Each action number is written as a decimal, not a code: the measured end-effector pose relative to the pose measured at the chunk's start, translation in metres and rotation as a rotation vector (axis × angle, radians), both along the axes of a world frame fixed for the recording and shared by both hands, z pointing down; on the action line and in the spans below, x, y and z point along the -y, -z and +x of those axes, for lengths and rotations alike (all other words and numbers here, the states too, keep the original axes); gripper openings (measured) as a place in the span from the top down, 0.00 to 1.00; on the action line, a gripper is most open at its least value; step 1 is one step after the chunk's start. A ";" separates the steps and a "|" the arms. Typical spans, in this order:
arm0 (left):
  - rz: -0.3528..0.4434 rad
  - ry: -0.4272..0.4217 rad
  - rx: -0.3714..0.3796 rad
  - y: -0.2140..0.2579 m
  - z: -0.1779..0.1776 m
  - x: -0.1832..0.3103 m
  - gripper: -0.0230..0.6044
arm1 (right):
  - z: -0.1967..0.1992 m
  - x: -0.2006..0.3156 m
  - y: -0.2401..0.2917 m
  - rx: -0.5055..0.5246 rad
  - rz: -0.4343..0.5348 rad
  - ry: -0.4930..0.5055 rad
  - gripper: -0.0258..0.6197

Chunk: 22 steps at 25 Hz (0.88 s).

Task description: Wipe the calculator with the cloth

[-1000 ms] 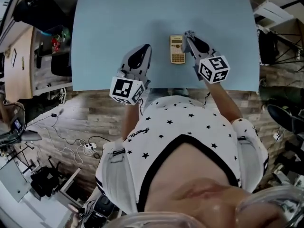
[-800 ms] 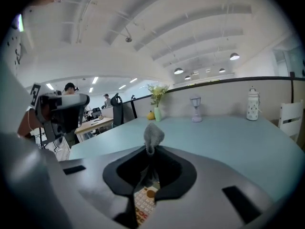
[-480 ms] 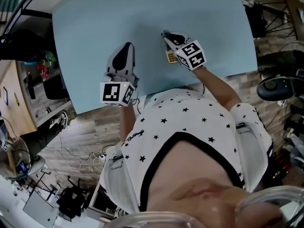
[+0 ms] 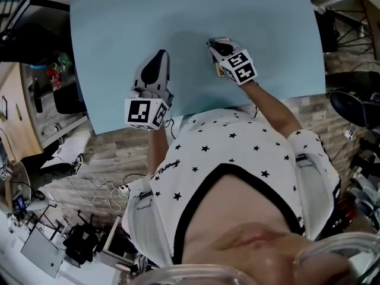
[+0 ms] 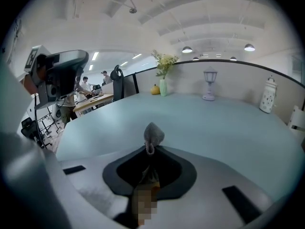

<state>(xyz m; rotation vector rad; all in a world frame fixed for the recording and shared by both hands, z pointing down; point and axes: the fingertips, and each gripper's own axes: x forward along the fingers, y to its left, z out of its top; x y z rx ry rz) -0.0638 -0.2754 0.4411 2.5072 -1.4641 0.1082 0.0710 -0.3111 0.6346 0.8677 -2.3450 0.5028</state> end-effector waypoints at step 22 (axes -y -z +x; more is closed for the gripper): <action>0.017 -0.043 0.002 0.007 0.024 -0.005 0.91 | 0.077 0.020 -0.006 -0.064 0.028 -0.166 0.90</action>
